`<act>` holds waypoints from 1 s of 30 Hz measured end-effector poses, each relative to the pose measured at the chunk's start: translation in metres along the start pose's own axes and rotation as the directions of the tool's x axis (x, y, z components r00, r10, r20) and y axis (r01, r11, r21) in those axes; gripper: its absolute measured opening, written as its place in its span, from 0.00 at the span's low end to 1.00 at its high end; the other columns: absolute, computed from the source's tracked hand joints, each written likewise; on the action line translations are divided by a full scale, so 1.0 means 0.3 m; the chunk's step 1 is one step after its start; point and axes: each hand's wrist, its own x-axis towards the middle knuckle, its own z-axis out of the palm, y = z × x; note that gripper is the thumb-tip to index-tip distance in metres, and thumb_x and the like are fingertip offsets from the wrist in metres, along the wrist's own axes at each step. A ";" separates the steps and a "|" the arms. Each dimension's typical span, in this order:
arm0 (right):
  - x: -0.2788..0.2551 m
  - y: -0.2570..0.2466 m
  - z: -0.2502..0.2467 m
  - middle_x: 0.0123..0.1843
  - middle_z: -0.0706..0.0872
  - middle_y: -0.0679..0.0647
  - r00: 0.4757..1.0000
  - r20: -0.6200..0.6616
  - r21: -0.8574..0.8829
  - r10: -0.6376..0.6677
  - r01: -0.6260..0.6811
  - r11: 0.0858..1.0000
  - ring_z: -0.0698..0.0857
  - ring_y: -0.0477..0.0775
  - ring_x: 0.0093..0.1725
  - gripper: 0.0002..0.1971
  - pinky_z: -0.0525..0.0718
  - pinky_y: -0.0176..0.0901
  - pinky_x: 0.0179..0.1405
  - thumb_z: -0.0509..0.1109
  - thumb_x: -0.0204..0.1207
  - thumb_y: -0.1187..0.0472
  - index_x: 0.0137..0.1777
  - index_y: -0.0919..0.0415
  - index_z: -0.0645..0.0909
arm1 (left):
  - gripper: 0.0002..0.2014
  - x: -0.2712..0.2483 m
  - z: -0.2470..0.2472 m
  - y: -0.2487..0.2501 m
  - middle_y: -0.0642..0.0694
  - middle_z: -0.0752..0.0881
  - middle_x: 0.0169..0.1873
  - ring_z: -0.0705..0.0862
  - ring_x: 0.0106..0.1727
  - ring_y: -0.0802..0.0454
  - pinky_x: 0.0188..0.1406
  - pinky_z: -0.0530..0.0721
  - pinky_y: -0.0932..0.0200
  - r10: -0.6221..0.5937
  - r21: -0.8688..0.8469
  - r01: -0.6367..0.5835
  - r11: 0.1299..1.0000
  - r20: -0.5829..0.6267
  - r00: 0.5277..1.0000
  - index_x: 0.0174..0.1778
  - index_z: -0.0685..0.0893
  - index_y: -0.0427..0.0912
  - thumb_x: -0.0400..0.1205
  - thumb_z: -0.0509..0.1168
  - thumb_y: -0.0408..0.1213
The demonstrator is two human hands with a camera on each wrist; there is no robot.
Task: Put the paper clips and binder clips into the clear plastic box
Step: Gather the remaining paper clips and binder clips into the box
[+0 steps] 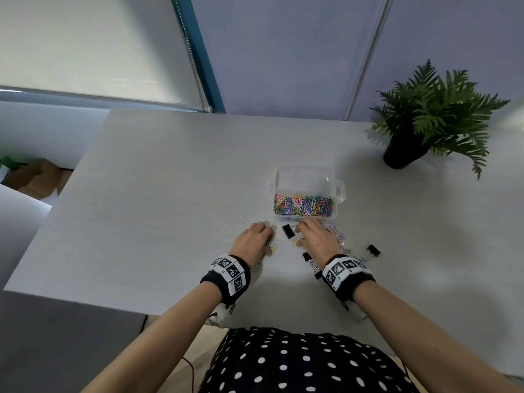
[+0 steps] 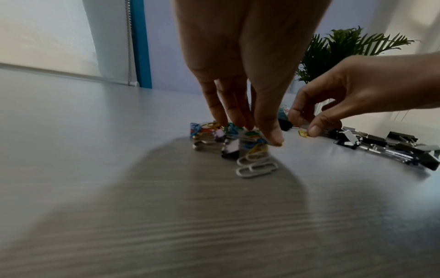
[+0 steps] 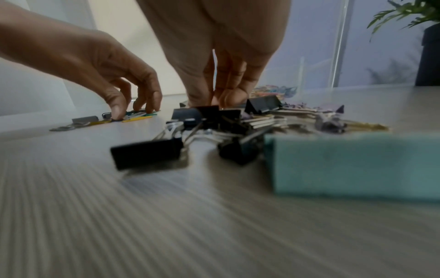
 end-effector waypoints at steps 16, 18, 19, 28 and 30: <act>-0.006 -0.002 -0.027 0.39 0.81 0.54 0.994 0.000 0.202 0.114 -0.111 0.973 0.80 0.56 0.42 0.11 0.80 0.52 0.40 0.67 0.67 0.75 0.39 0.58 0.73 | 0.09 0.014 -0.005 -0.004 0.44 0.84 0.51 0.78 0.59 0.45 0.56 0.70 0.57 0.039 -0.001 -0.039 0.999 0.009 0.999 0.46 0.84 0.41 0.74 0.68 0.41; -0.009 0.006 -0.035 0.40 0.82 0.54 0.978 -0.008 0.297 0.209 -0.197 0.934 0.84 0.51 0.40 0.13 0.81 0.49 0.39 0.64 0.69 0.76 0.44 0.57 0.75 | 0.08 0.014 -0.022 -0.014 0.44 0.85 0.48 0.80 0.55 0.44 0.51 0.72 0.58 -0.026 -0.134 0.017 0.991 -0.062 0.998 0.44 0.84 0.41 0.73 0.70 0.41; -0.008 0.008 -0.041 0.41 0.83 0.54 0.969 0.001 0.323 0.246 -0.233 0.917 0.85 0.48 0.39 0.14 0.81 0.46 0.39 0.62 0.70 0.76 0.46 0.56 0.76 | 0.08 0.014 -0.029 -0.019 0.44 0.85 0.46 0.81 0.53 0.44 0.47 0.72 0.58 -0.067 -0.199 0.047 0.979 -0.096 0.993 0.43 0.83 0.42 0.72 0.71 0.40; -0.005 -0.030 -0.031 0.52 0.84 0.59 0.977 -0.002 0.099 0.215 -0.214 0.972 0.80 0.58 0.55 0.07 0.79 0.50 0.52 0.69 0.72 0.67 0.50 0.64 0.77 | 0.10 0.033 0.018 0.063 0.41 0.83 0.54 0.78 0.61 0.42 0.58 0.71 0.53 -0.142 -0.093 0.135 0.986 -0.077 0.987 0.51 0.81 0.40 0.76 0.67 0.40; 0.003 -0.028 -0.026 0.55 0.82 0.57 0.984 0.031 0.038 0.175 -0.176 0.984 0.76 0.57 0.58 0.07 0.75 0.49 0.54 0.70 0.72 0.64 0.48 0.63 0.78 | 0.10 0.031 0.023 0.069 0.41 0.82 0.56 0.76 0.63 0.43 0.59 0.71 0.52 -0.124 -0.070 0.119 0.990 -0.075 0.989 0.52 0.82 0.39 0.77 0.66 0.38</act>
